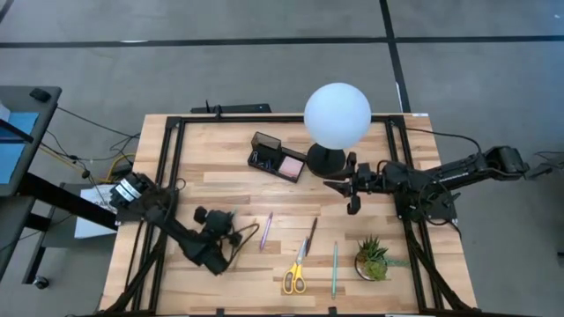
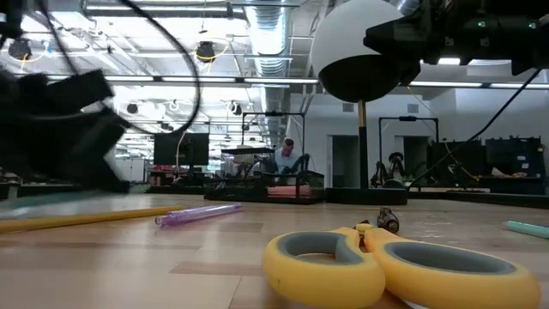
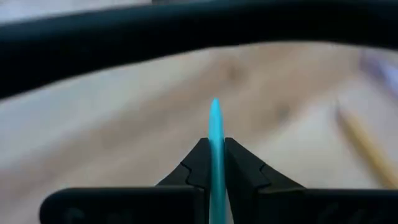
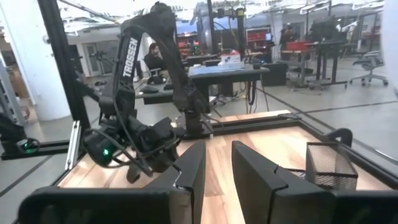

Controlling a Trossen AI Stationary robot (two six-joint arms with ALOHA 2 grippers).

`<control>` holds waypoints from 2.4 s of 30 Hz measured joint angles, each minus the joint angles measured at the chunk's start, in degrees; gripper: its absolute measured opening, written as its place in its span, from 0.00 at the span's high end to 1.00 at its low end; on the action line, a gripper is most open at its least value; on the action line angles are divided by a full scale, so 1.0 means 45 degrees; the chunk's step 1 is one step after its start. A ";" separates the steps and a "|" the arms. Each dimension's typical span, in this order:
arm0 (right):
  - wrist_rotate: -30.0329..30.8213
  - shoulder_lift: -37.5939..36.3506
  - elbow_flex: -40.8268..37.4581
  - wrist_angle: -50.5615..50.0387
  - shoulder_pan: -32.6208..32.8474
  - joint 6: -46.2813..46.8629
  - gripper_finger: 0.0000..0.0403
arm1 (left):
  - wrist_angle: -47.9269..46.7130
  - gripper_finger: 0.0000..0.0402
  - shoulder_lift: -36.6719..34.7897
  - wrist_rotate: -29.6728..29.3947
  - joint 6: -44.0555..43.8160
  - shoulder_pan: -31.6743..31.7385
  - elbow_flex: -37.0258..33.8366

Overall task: Pick and place office supplies into organizer
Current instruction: Put the blue pen into the black desk organizer

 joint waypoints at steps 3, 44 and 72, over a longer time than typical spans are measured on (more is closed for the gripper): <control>0.0005 0.0000 0.0000 0.0210 -0.0104 0.0003 0.82 | 0.0060 0.96 -0.0023 -0.1491 -0.0028 0.0704 0.0068; 0.0019 0.0000 0.0000 0.0324 -0.0561 -0.0103 0.82 | 0.7535 0.97 -0.2238 0.0697 2.0308 1.1613 0.4135; 0.0010 0.0000 0.0000 -0.0817 -0.0522 0.1242 0.82 | -0.0536 0.97 -0.0962 0.9491 2.5177 1.3884 0.7875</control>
